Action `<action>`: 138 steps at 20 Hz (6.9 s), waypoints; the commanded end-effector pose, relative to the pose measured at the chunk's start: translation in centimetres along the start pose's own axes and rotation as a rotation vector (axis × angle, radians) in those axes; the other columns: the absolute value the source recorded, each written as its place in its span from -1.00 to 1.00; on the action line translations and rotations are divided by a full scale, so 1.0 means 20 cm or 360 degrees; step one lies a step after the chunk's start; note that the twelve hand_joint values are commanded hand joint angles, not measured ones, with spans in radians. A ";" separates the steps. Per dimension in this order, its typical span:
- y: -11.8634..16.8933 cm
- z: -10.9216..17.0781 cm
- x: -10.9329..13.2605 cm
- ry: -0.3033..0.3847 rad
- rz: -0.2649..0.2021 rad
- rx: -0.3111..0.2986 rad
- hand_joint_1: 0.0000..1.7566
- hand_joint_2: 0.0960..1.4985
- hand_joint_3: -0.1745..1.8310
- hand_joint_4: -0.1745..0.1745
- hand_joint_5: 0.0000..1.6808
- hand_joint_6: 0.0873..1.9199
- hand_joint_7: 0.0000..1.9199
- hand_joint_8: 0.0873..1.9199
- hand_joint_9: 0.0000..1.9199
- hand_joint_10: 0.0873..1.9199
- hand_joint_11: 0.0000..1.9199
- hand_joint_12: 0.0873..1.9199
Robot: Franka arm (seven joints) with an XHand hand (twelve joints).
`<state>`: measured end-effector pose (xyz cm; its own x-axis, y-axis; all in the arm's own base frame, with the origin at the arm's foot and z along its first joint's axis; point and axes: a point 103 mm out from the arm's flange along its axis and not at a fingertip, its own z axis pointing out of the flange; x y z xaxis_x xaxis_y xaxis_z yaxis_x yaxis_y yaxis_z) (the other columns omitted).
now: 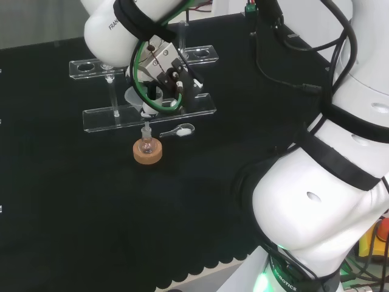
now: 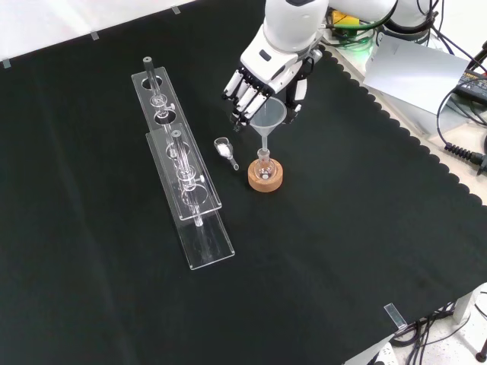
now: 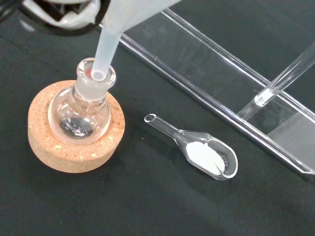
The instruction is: Place the funnel on the round-bottom flask.
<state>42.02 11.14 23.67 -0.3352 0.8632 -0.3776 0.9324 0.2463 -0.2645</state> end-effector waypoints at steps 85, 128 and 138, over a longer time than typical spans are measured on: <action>0.12 0.09 0.09 -0.0034 -0.0076 0.0085 0.11 -0.15 -0.13 -0.41 -0.33 -0.18 -0.45 -0.20 0.02 -0.42 -0.32 0.16; -0.08 0.04 -0.02 0.0027 -0.0093 -0.0173 -0.33 -0.24 -0.42 -0.40 -0.74 -1.00 -0.85 -0.29 -0.52 -0.32 -0.75 0.41; -0.22 0.10 -0.27 0.0159 0.0017 -0.0304 -0.18 -0.15 -0.40 -0.38 -0.55 -1.00 -0.64 -0.32 -0.36 -0.41 -0.65 0.37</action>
<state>40.08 7.81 24.56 -0.3536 0.8741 -0.3331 0.9348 0.3173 -0.1598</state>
